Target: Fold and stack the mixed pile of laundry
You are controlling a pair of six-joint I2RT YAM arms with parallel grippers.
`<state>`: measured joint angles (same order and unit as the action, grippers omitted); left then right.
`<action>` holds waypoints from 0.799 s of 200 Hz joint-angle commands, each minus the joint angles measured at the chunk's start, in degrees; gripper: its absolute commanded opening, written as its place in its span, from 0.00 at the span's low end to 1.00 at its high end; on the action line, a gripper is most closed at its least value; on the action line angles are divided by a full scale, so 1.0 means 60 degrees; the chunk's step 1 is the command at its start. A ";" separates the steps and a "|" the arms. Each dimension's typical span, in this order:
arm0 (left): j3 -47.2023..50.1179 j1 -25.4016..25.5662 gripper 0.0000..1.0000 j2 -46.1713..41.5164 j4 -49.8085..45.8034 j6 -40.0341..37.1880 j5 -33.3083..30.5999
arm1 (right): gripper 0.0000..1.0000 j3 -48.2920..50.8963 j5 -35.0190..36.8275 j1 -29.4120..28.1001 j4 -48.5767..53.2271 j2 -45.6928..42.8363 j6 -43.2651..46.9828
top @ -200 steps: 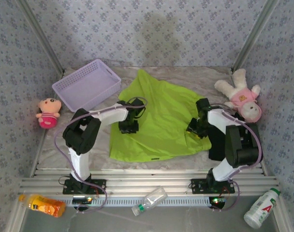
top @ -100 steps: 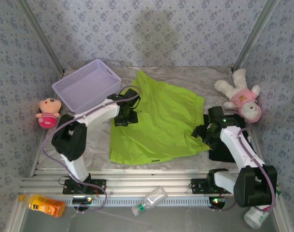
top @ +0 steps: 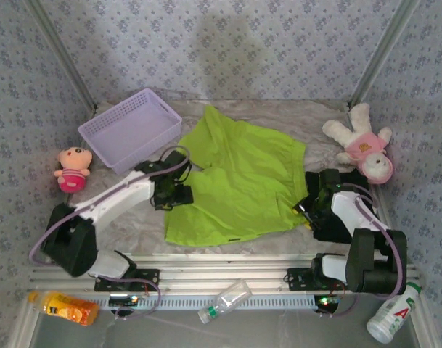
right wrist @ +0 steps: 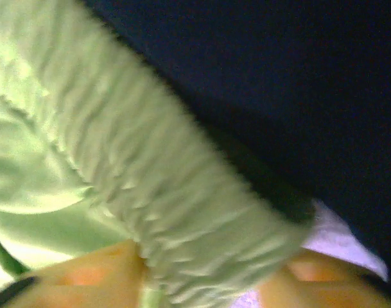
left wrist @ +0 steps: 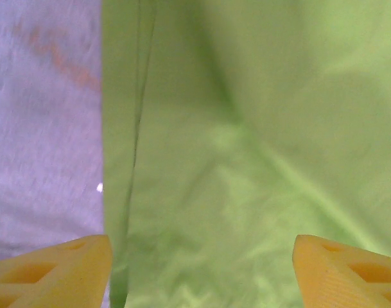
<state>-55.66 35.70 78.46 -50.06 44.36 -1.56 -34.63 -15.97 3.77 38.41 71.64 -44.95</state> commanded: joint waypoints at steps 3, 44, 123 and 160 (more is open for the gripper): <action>0.1116 0.0137 0.73 -0.1163 -0.0389 0.0826 0.0598 | 0.26 0.0068 -0.0056 0.0018 -0.0617 0.0096 0.0021; 0.2463 0.0726 0.70 -0.1773 0.0598 0.2341 0.0745 | 0.16 0.0377 0.0000 -0.0113 -0.0618 -0.0424 -0.0282; 0.2442 0.0960 0.00 -0.0116 0.1133 0.2224 0.0152 | 0.09 -0.0144 0.0681 -0.0391 0.0547 -0.1100 0.0396; 0.2041 0.0946 0.00 -0.1304 -0.0661 0.1825 -0.0295 | 0.03 -0.0530 0.1395 -0.1090 0.2616 -0.1419 0.1240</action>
<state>-40.16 41.06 76.38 -45.12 57.04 -0.21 -35.57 -11.92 0.12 42.37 65.67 -41.50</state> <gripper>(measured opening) 0.061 0.112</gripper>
